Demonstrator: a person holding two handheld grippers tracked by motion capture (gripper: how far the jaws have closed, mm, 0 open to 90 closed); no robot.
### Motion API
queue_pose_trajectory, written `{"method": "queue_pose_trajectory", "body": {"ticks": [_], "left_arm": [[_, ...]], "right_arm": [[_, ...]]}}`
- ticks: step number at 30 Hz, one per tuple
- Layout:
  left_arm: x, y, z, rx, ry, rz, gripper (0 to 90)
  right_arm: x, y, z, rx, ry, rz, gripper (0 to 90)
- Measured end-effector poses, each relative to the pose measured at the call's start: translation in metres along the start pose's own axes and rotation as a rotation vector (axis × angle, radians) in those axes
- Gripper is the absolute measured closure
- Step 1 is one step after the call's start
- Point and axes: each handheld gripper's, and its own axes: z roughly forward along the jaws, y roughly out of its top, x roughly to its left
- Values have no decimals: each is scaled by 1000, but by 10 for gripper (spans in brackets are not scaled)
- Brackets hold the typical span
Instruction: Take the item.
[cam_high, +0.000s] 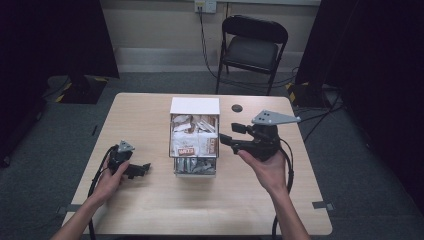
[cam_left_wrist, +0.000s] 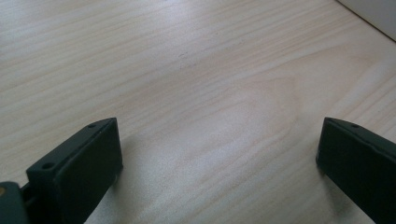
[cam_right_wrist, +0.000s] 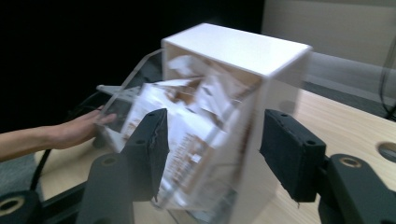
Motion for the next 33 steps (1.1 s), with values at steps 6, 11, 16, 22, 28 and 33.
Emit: {"method": "queue_pose_trajectory", "body": {"ticks": [6,11,16,22,28,33], "left_arm": [[0,0,0,4,0,5,0],[0,0,0,4,0,6,0],[0,0,0,4,0,6,0],[0,0,-1,4,2,9,0],[0,0,-1,5,4,8,0],[0,-1,-1,5,7,7,0]], "right_arm": [[22,9,14,-6,68,-48,480],[33,12,34,21,115,-77,539],[37,11,57,66,156,-78,578],[35,8,74,112,166,-88,593],[35,6,79,119,140,-95,610],[31,4,81,127,126,-93,605]]}}
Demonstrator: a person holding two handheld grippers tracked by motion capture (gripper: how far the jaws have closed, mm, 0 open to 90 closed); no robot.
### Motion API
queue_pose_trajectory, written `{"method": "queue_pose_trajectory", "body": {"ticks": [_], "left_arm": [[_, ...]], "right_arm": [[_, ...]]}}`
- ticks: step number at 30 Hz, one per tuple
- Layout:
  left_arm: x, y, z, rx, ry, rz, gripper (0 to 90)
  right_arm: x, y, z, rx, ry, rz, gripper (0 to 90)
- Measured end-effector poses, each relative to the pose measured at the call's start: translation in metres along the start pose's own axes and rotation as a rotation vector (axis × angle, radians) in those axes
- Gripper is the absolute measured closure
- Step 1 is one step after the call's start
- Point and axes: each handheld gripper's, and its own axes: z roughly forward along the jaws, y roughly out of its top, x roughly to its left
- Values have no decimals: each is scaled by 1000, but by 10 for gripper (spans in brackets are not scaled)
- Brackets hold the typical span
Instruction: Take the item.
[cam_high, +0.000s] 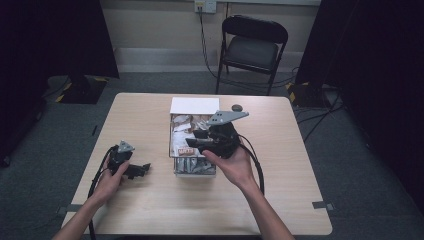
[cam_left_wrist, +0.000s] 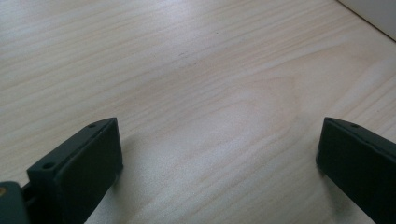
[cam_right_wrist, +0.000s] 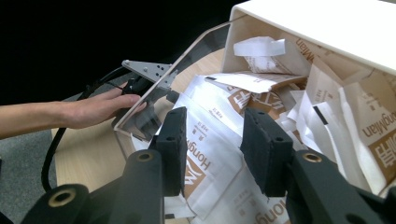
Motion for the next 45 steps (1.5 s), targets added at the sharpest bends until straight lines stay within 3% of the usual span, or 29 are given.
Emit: {"method": "queue_pose_trajectory", "body": {"ticks": [4,6,9,12,16,30,36,45], "left_arm": [[0,0,0,1,2,0,0],[0,0,0,1,1,0,0],[0,0,0,1,2,0,0],[0,0,0,1,1,0,0],[-1,-1,0,-4,3,-4,0],[-1,-2,-2,0,3,-5,0],[-1,-2,-2,0,3,-5,0],[0,-2,-2,1,11,-12,0]], "right_arm": [[0,0,1,7,4,-6,615],[0,-1,-1,4,27,-6,676],[1,-2,-2,-1,44,-9,694],[2,-5,-3,-11,91,6,701],[3,-6,-3,6,117,-8,720],[4,-5,2,31,136,-21,829],[5,-7,5,46,119,-30,868],[2,-7,1,20,100,-15,900]]}}
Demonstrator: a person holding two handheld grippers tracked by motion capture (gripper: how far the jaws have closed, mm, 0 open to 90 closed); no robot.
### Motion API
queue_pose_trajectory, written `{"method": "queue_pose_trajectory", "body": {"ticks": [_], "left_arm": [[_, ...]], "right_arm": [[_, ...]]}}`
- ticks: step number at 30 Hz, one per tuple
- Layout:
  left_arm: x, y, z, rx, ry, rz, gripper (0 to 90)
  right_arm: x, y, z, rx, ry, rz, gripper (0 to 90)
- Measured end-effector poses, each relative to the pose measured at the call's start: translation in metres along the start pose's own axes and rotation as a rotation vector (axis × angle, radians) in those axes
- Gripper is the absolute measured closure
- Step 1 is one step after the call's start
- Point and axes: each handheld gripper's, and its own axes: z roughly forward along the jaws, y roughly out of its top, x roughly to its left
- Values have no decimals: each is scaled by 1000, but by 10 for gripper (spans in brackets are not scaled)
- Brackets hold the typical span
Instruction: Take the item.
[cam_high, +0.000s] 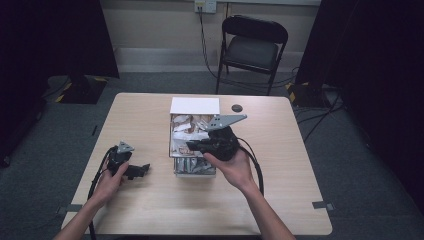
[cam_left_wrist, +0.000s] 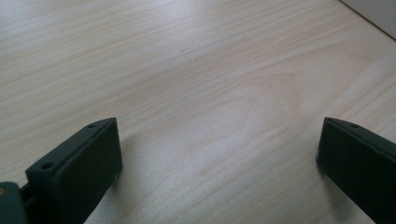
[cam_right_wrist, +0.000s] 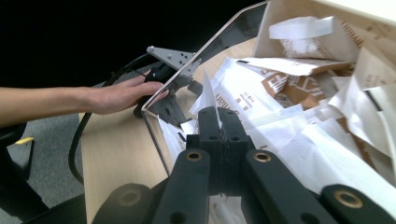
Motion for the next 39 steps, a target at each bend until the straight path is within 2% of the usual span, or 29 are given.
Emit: {"method": "queue_pose_trajectory", "body": {"ticks": [13,29,39], "left_arm": [[0,0,0,0,2,-2,0],[0,0,0,-1,1,-2,0],[0,0,0,-1,2,-3,0]], "right_arm": [[-3,2,-14,-60,-27,15,900],[-3,9,-26,-112,-10,8,900],[-1,12,-40,-137,-30,6,900]]}}
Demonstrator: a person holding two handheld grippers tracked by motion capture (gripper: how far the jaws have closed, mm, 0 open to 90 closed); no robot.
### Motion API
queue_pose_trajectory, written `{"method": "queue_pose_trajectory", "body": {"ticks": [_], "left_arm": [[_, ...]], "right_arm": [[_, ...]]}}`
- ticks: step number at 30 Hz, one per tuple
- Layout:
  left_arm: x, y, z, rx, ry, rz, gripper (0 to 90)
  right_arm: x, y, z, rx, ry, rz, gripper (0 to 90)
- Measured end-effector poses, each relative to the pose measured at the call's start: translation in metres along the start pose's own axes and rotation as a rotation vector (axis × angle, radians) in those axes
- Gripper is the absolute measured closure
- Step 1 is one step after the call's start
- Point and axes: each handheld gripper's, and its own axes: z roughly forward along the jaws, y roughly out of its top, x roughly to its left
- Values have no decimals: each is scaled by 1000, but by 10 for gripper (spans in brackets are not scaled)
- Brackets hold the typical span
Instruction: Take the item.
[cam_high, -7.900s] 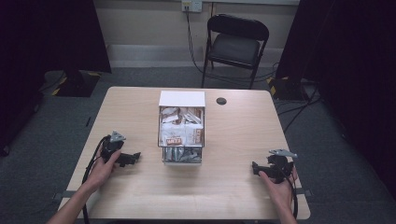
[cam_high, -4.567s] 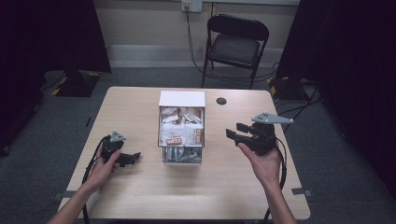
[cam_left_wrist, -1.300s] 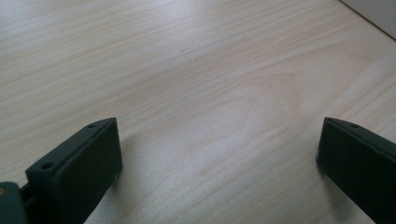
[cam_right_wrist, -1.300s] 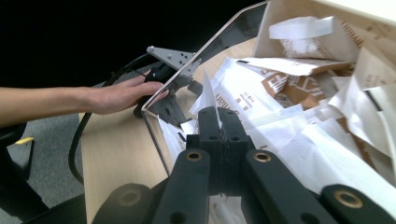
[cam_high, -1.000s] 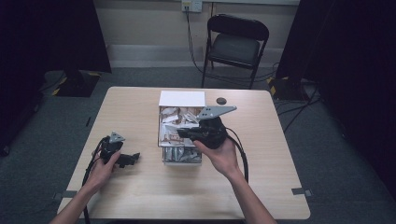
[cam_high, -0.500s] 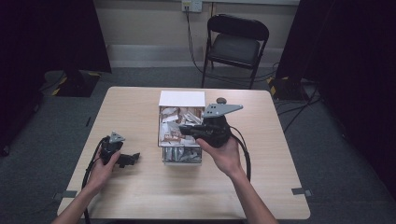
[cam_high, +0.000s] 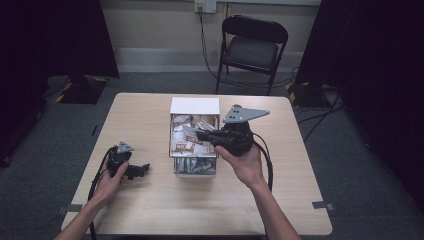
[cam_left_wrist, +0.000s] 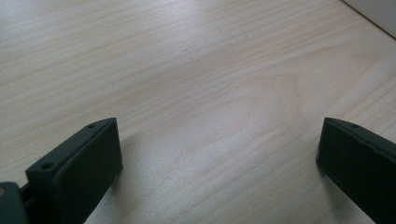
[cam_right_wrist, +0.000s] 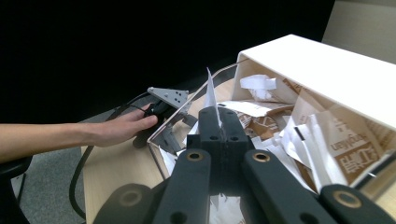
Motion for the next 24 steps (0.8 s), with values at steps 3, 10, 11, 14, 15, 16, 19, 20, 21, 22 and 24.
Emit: {"method": "queue_pose_trajectory", "body": {"ticks": [3,10,11,14,15,16,19,20,21,22,24], "left_arm": [[0,0,0,0,0,0,0],[0,0,0,0,0,0,0],[0,0,0,0,0,0,0],[0,0,0,0,0,0,0],[0,0,0,0,1,0,0],[0,0,0,1,0,1,0],[0,0,0,-1,0,-3,0],[0,0,0,0,1,-1,0],[0,0,0,0,1,-1,0],[0,0,0,0,1,0,0],[0,0,0,1,1,0,0]], "right_arm": [[1,-1,-8,-8,-7,-3,900],[7,-1,-30,-23,-42,-20,900],[8,-1,-34,-27,-49,-23,900],[9,0,-45,-34,-65,-26,900],[9,0,-45,-34,-65,-26,900],[9,0,-49,-37,-73,-25,900],[7,-3,-58,-53,-81,-14,900],[6,-3,-60,-56,-84,-13,900],[5,-4,-63,-60,-91,-6,900],[4,-6,-65,-61,-98,-4,900],[2,-8,-69,-63,-112,-1,900]]}}
